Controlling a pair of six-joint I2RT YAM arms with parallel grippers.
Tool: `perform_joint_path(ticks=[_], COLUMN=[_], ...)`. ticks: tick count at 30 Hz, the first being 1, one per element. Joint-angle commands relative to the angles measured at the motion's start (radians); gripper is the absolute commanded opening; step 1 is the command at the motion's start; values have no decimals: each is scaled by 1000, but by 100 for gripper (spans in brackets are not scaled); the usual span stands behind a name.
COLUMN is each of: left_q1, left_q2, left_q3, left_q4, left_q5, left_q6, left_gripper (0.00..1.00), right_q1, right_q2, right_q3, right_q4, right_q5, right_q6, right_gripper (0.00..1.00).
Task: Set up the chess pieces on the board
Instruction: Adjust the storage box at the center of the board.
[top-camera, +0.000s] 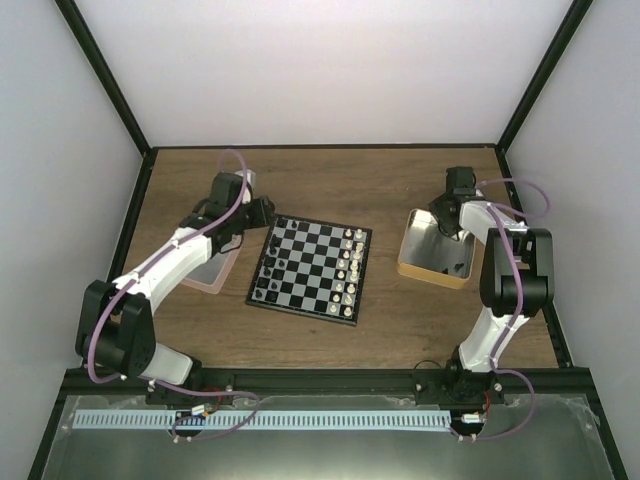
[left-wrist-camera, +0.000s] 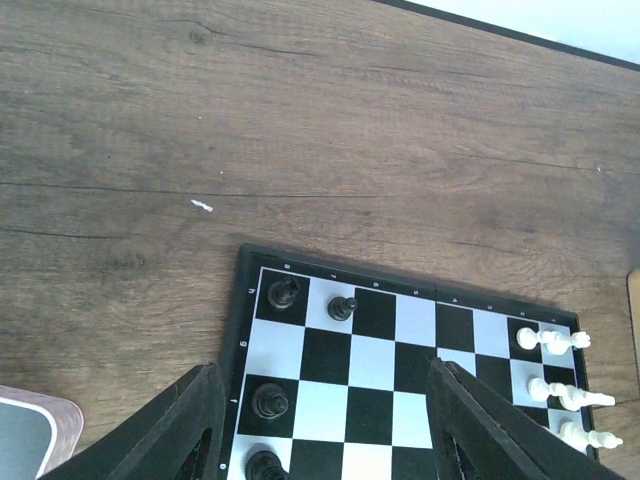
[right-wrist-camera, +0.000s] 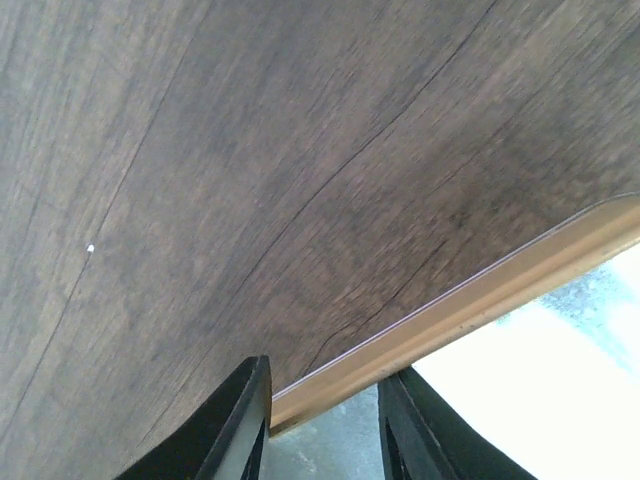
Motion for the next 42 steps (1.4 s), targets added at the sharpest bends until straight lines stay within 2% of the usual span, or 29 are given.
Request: perform_joint_path(ticks=[1, 9, 20, 28, 38, 42], left_q1=[16, 25, 30, 36, 39, 40], left_q2=[-18, -20, -13, -8, -11, -14], left_q3=[-13, -23, -23, -20, -22, -23], left_q4=[36, 46, 54, 60, 68, 69], left_q5=[34, 54, 80, 115, 141, 144], left_q6=[10, 5, 0, -8, -12, -13], left_gripper=[58, 58, 58, 58, 58, 58], right_q1=[-9, 20, 104, 201, 247, 247], right_q2=[-27, -44, -121, -174, -268, -310], right_q3=[-26, -47, -107, -168, -225, -185], right_q4=[42, 13, -102, -168, -226, -231], right_q5=[-87, -245, -330, -327, -343, -254], right_q6=[-123, -324, -566, -636, -646, -586], right_gripper=[29, 24, 22, 22, 18, 38])
